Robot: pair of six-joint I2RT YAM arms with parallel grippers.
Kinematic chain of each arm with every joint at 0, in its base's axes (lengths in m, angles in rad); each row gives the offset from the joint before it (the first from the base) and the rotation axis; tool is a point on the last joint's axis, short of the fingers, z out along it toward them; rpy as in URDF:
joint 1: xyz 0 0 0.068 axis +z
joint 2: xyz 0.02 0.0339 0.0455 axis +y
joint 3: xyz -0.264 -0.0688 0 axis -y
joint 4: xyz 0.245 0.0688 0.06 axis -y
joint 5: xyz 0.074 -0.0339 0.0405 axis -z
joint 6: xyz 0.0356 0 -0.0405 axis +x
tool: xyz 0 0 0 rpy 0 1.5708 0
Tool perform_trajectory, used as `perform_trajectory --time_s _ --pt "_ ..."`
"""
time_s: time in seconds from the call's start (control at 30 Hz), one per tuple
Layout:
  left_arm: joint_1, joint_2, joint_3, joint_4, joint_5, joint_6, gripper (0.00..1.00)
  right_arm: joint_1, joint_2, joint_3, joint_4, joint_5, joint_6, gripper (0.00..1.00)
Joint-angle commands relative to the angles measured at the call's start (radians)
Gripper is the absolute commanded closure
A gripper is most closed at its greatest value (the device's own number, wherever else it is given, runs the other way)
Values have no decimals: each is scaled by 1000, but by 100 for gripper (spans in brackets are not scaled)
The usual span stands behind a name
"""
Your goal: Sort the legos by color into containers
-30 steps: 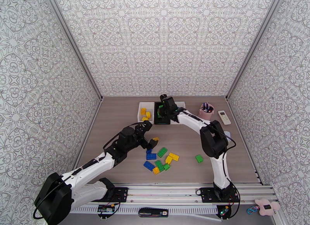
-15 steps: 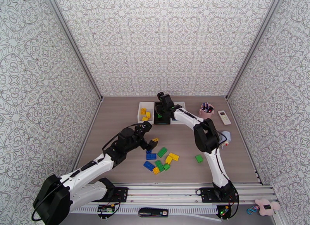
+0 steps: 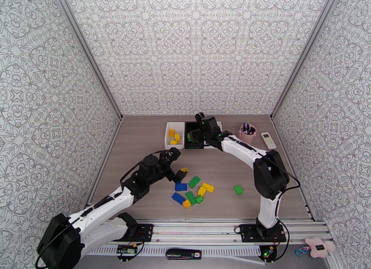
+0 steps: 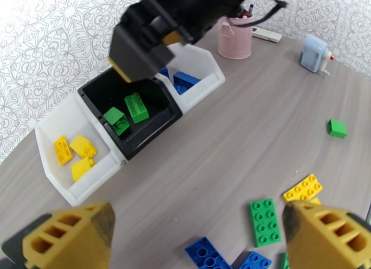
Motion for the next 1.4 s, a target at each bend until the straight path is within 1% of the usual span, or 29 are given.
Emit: perform_trajectory --time_s 0.0,0.17,0.2,0.27,0.47,0.7,0.87,1.1,1.37 --pt "12 -31 -13 -41 19 40 0 8 -91 -106 -30 -25 -36 17" --pt "39 -64 -21 -85 63 46 0 44 -195 -225 -106 -19 -77 13" --pt "47 -70 -24 -91 103 45 0 54 -207 -238 -127 -18 -83 12" --pt "56 -80 -27 -105 124 46 0 75 -223 -260 -163 -19 -93 12" --pt "72 -109 -40 -149 162 46 0 181 -227 -291 -262 -10 -111 9" --pt "109 -192 -70 -178 163 31 0 298 -168 -287 -335 -17 -130 4" --pt "136 -225 -73 -225 190 62 0 349 -88 -240 -394 -17 -165 0" --pt "151 -208 -67 -226 225 86 0 367 -16 -202 -414 -40 -171 0" --pt "152 -190 -65 -223 259 109 0 368 33 -177 -429 4 -134 1"
